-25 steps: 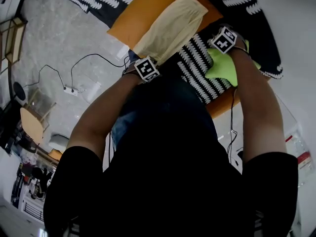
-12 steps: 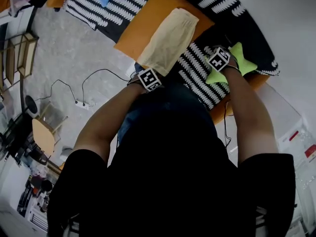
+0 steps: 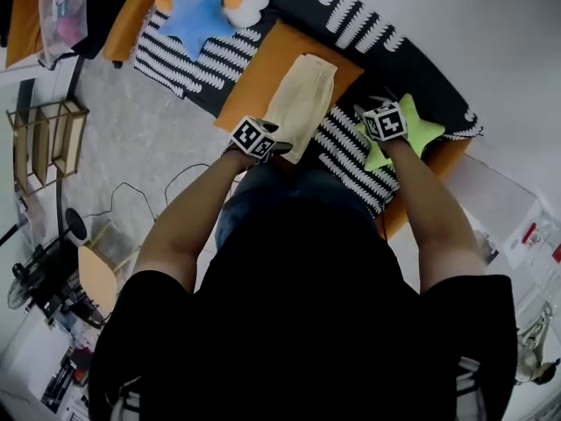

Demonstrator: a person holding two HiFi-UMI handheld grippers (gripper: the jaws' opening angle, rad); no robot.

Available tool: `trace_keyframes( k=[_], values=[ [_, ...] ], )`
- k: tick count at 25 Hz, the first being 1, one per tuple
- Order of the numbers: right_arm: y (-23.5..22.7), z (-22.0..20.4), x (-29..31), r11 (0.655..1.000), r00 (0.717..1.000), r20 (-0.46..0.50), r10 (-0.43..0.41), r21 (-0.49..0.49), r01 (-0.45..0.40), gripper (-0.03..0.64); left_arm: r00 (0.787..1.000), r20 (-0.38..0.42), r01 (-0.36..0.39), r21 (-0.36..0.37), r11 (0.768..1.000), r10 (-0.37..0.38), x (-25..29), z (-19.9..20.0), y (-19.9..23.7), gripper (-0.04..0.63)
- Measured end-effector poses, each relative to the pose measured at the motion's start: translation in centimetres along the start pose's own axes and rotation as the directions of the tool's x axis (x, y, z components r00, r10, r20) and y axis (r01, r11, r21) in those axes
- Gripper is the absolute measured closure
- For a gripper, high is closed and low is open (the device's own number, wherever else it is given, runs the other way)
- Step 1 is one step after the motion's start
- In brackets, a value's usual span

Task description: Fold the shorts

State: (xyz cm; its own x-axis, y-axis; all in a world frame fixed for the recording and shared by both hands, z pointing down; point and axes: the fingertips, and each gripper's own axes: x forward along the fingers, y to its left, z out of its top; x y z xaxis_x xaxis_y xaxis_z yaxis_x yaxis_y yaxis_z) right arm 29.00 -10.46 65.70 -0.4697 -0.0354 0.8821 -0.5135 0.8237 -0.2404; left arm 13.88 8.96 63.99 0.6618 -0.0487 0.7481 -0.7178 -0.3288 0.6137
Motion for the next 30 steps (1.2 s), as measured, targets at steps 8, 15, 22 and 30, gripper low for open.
trace_keyframes(
  k=[8,15,22,30],
  values=[
    [3.1,1.0,-2.1,0.966,0.991,0.118,0.059,0.245,-0.087,0.449,0.995,0.093,-0.035,-0.033,0.999,0.038,-4.1,5.4,1.7,0.264],
    [2.7,2.5,0.0,0.935,0.982,0.173,0.081,0.328,-0.135,0.44,0.993,0.105,-0.039,-0.063,0.997,0.046,-5.1,8.5,5.5,0.264],
    [-0.1,3.9,3.3,0.904,0.987,0.162,0.019,0.418,-0.086,0.432,0.997,0.07,-0.016,-0.076,0.997,0.021,-3.7,11.2,9.8,0.265],
    [-2.9,5.0,9.4,0.836,0.983,0.181,0.007,0.539,-0.105,0.415,0.998,0.062,0.028,-0.123,0.992,-0.02,-0.6,14.0,15.9,0.272]
  ],
)
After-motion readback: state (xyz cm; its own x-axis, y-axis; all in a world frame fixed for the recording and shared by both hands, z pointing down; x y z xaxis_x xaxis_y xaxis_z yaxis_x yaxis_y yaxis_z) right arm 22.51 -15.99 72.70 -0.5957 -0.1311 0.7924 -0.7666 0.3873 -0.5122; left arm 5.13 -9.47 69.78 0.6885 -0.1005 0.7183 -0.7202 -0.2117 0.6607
